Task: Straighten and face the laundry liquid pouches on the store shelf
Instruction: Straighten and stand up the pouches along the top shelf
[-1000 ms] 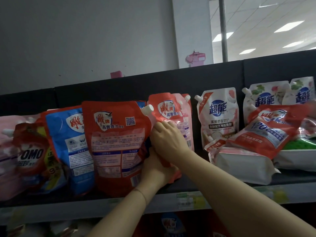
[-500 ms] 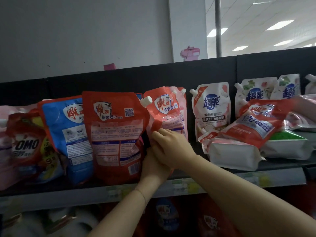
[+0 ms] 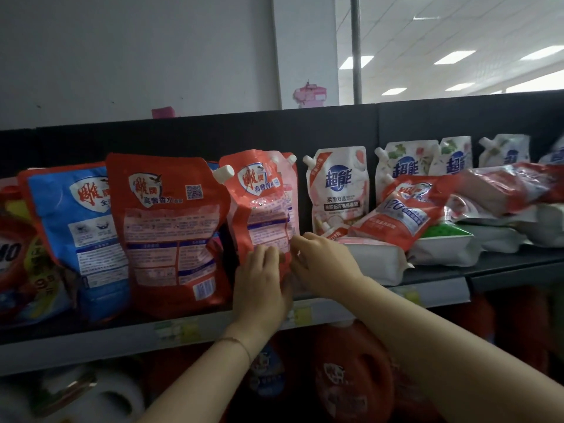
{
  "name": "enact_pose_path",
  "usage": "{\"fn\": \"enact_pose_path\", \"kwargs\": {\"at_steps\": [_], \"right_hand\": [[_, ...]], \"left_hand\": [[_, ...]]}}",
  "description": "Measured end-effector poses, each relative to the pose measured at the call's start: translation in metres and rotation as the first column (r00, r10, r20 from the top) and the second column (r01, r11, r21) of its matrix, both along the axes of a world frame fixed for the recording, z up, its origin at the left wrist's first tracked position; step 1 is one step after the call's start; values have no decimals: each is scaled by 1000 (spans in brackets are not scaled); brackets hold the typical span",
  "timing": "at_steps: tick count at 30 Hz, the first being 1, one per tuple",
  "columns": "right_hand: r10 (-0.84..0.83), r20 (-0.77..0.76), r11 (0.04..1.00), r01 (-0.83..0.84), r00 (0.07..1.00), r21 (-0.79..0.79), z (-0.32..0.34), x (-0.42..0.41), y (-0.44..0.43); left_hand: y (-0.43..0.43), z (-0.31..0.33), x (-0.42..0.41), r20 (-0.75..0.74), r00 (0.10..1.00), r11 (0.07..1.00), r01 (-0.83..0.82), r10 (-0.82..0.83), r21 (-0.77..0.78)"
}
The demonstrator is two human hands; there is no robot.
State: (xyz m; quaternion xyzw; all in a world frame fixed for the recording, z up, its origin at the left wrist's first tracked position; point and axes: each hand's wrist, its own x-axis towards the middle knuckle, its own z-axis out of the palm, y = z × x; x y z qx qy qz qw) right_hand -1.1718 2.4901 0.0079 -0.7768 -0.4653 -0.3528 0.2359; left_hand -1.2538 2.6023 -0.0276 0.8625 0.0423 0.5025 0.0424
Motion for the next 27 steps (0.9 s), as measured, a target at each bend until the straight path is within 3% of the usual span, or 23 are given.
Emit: {"fn": "enact_pose_path", "kwargs": {"at_steps": [7,13,15,18,22,27], "right_hand": [[-15,36,998,13,999,54,3,23,-20],[-33,58,997,29,998,72,15,59,-51],[-20,78,999,18,997,26,23,75,-64],[11,27,1000,-11,1000,-9,38,102,-78],[25,-112,984,-44,993,-175,48,128,-82],[57,-276,945,-141,960,-294,37,143,-70]], "left_hand": [[-21,18,23,-199,976,995,93,-84,33],[-36,29,72,-241,952,947,110,-188,-303],[-36,31,97,-245,946,834,45,-213,-549],[-32,34,133,-200,944,529,-32,-264,-848],[-37,41,155,-234,931,302,-146,-280,-942],[-35,43,160,-235,909,145,-196,-345,-970]]}}
